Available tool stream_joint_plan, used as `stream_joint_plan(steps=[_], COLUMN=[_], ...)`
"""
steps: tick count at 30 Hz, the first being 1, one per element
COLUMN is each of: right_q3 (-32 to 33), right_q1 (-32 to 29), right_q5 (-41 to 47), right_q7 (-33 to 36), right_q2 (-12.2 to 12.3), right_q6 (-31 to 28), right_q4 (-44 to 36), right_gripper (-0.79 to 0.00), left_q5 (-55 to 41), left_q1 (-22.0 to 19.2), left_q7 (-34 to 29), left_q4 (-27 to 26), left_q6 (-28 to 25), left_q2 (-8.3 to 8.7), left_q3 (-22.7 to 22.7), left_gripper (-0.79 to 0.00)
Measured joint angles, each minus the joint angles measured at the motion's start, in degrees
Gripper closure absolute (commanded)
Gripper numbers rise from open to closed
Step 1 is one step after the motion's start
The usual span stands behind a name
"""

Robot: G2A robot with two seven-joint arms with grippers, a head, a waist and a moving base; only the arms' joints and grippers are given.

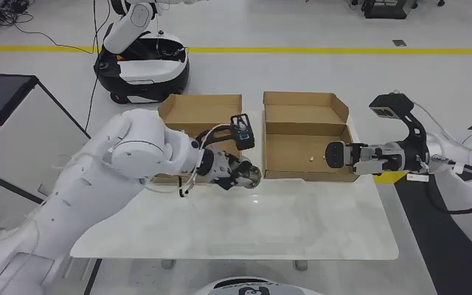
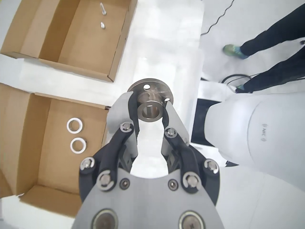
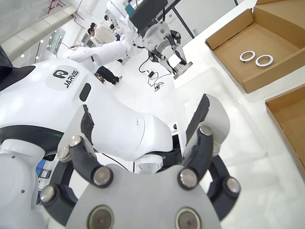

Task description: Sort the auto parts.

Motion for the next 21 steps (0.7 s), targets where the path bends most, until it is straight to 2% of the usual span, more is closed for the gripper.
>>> stream_joint_plan(steps=[3, 9, 12, 21], right_q3=[0.0, 0.0, 0.0, 0.0], right_q1=[0.0, 0.0, 0.0, 0.0], right_q5=[0.0, 0.0, 0.0, 0.0], right_q7=[0.0, 0.0, 0.0, 0.0], right_q2=[0.0, 0.0, 0.0, 0.0], right_q6=[0.0, 0.0, 0.0, 0.0], right_q4=[0.0, 0.0, 0.0, 0.0], right_gripper=[-0.785, -0.785, -0.785, -0.785], left_q5=[-6.25, -18.48, -24.44, -37.38], left_q1=[4.13, 11.21, 13.63, 17.69], left_q7=[2.96, 6.66, 7.89, 15.19], left_q4=[1.78, 4.27, 4.9, 3.37], left_q6=[-4.96, -14.44, -18.64, -25.96], left_q2=[1.08, 2.49, 2.96, 4.93], left_q3=[-4.84, -11.63, -13.89, -18.21], left_gripper=[0.0, 0.0, 0.0, 0.0])
